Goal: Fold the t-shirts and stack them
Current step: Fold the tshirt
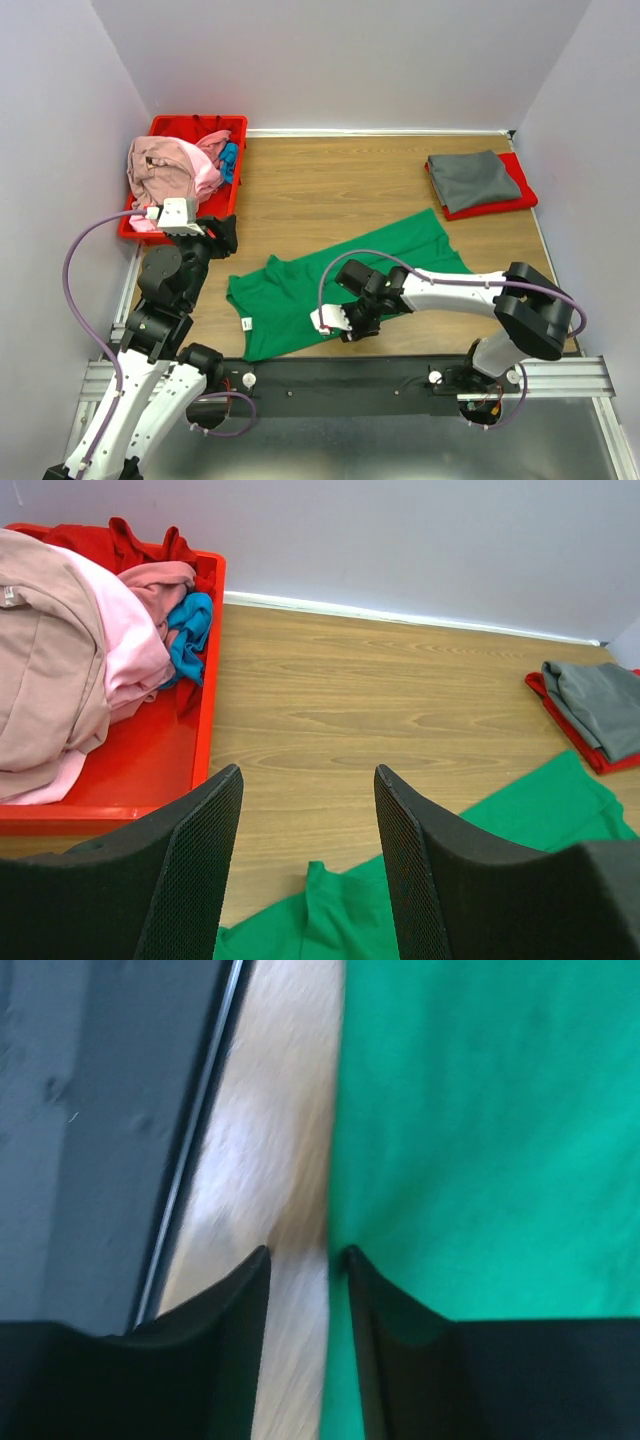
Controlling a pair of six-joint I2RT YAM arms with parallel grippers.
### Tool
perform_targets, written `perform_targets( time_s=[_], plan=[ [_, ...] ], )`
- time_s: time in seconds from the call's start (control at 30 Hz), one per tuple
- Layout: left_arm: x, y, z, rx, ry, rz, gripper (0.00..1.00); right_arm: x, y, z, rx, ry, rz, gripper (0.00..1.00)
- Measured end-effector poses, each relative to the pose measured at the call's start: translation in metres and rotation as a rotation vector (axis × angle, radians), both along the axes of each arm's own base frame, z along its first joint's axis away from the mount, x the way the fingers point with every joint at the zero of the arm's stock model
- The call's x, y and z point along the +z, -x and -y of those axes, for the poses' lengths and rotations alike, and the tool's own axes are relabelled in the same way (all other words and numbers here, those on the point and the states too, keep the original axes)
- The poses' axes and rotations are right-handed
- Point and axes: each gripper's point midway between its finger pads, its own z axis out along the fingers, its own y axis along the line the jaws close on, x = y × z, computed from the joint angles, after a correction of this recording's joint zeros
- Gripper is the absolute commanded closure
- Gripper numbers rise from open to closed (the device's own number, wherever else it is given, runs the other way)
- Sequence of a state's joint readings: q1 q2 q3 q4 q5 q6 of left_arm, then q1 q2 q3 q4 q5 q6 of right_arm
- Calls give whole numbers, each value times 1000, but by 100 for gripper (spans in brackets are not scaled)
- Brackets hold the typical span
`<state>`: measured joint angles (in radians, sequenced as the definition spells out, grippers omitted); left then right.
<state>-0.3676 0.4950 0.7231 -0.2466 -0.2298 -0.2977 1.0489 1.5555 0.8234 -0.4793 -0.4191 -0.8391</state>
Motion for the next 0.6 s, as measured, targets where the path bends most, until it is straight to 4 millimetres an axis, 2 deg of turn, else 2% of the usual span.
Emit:
perform_targets(
  time_s=[0.1, 0.2, 0.23, 0.27, 0.3, 0.37, 0.4, 0.47, 0.53, 0.6],
  plan=[
    [1, 0, 0, 0, 1, 3, 37, 8, 3, 6, -11, 39, -25, 40],
    [2, 0, 0, 0, 2, 7, 37, 27, -6, -2, -30, 36, -5, 30],
    [2, 0, 0, 0, 2, 7, 37, 38, -14, -10, -41, 19, 8, 27],
    [2, 0, 0, 0, 2, 8, 37, 46, -20, -15, -52, 4, 17, 27],
    [2, 0, 0, 0, 2, 8, 37, 58, -30, -23, -68, -18, 30, 23],
    [3, 1, 0, 0, 4, 12, 37, 80, -56, -40, -117, -76, 31, 23],
    [4, 2, -1, 0, 4, 15, 37, 89, -76, -51, -158, -113, 24, 23],
    [6, 3, -1, 0, 8, 24, 37, 96, -106, -65, -218, -146, -10, 19],
    [9, 6, -2, 0, 12, 35, 37, 92, -136, -81, -273, -172, -61, 19],
    [12, 7, -3, 0, 18, 50, 37, 76, -158, -97, -320, -165, -121, 19]
  ],
)
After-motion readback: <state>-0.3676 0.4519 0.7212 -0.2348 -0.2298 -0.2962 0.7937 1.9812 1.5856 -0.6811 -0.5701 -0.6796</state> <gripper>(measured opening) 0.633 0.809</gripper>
